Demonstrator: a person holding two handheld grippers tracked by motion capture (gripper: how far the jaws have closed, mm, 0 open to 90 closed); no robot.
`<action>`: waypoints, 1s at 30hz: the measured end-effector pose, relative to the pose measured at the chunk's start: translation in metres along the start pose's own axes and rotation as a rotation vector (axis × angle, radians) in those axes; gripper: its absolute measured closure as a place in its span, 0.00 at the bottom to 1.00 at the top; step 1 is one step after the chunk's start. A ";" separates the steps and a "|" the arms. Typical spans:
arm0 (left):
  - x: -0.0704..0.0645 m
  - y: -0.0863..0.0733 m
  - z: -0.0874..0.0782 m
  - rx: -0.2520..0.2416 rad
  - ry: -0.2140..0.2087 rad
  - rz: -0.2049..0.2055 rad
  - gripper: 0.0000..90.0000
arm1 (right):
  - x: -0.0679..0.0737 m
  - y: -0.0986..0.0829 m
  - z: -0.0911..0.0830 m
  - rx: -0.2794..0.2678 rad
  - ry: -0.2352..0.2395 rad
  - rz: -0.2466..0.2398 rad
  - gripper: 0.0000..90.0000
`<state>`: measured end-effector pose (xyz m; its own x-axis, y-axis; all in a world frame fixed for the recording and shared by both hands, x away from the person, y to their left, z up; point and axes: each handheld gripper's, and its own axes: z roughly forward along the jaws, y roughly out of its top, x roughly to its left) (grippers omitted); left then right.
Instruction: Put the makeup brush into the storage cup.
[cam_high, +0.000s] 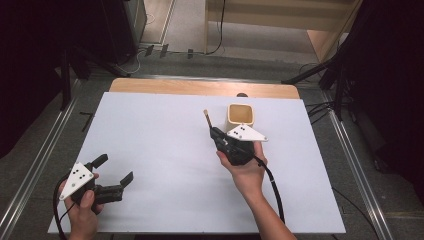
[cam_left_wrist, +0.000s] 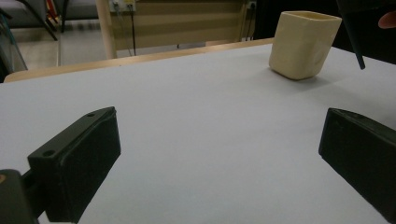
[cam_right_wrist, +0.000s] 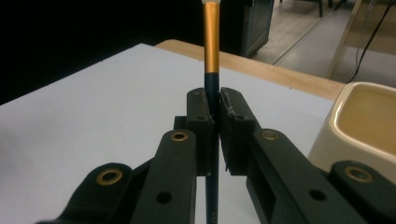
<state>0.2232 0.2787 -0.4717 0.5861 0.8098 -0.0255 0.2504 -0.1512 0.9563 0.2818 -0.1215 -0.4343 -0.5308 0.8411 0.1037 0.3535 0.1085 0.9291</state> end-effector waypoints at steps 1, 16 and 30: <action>0.000 0.000 0.000 0.000 0.000 0.000 0.00 | -0.001 0.000 -0.001 -0.014 -0.002 -0.004 0.94; 0.000 0.000 0.000 0.001 -0.001 -0.001 0.00 | -0.014 0.002 -0.007 -0.174 -0.024 -0.019 0.94; -0.001 0.000 0.001 -0.005 -0.005 -0.002 0.00 | -0.029 0.010 -0.017 -0.258 -0.050 -0.007 0.94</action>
<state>0.2233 0.2773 -0.4720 0.5894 0.8074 -0.0283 0.2478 -0.1473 0.9576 0.2878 -0.1533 -0.4220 -0.4918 0.8666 0.0850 0.1386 -0.0185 0.9902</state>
